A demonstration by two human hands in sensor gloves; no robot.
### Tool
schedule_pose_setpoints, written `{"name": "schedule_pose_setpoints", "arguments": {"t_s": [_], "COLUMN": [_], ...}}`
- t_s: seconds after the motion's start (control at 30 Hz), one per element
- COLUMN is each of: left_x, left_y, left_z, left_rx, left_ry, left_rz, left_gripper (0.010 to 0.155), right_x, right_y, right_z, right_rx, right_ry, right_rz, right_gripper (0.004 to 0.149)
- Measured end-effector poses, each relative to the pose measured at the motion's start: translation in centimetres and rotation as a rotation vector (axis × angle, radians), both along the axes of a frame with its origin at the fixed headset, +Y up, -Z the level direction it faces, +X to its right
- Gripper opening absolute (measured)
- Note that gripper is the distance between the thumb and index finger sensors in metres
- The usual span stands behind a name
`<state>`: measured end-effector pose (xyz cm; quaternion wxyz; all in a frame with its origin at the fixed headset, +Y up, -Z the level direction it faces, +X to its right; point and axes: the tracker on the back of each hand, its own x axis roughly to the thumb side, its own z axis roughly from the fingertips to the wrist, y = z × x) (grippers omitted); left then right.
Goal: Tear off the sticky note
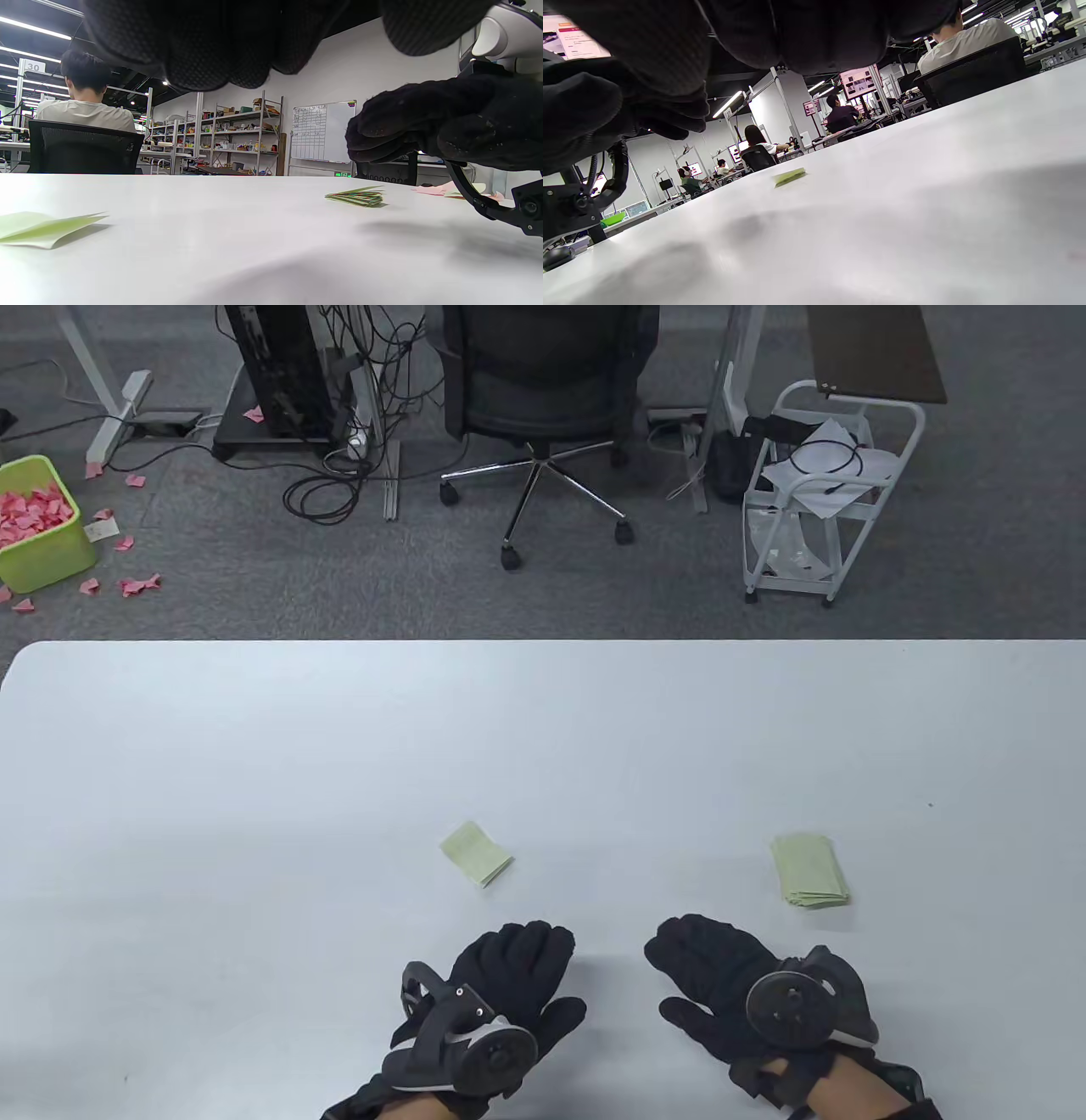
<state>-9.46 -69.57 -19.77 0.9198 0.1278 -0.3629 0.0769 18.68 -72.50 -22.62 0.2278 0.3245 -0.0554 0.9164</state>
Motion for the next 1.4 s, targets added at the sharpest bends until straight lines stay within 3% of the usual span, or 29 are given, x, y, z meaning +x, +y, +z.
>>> {"name": "schedule_pose_setpoints", "arguments": {"t_s": [0.3,0.5,0.7,0.87,1.1,1.4], "left_x": [-0.1,-1.1,-3.6,-6.5,-8.9,-8.3], "left_y": [-0.1,-0.3,0.4,1.0,-0.1,-2.8], "left_z": [-0.1,-1.4,-4.3,-7.0,-11.9,-17.2], "left_rx": [-0.010,-0.053,-0.210,-0.255,-0.348,-0.435], "left_ry": [0.011,0.068,0.186,0.361,0.614,0.707], "left_rz": [0.004,0.054,0.329,0.366,0.247,0.068], "left_gripper": [0.071,0.069,0.064,0.061,0.061,0.068], "right_x": [0.1,0.4,0.3,0.0,0.1,0.6], "right_y": [0.1,0.2,-0.1,-0.2,-0.4,-0.7], "right_z": [0.3,0.2,0.1,0.3,0.1,-0.3], "right_rx": [-0.005,-0.013,-0.025,-0.026,-0.050,-0.092], "right_ry": [-0.002,-0.017,-0.016,-0.006,-0.011,-0.039], "right_rz": [-0.005,-0.027,-0.017,-0.004,-0.001,-0.007], "right_gripper": [0.062,0.061,0.060,0.060,0.060,0.059]}}
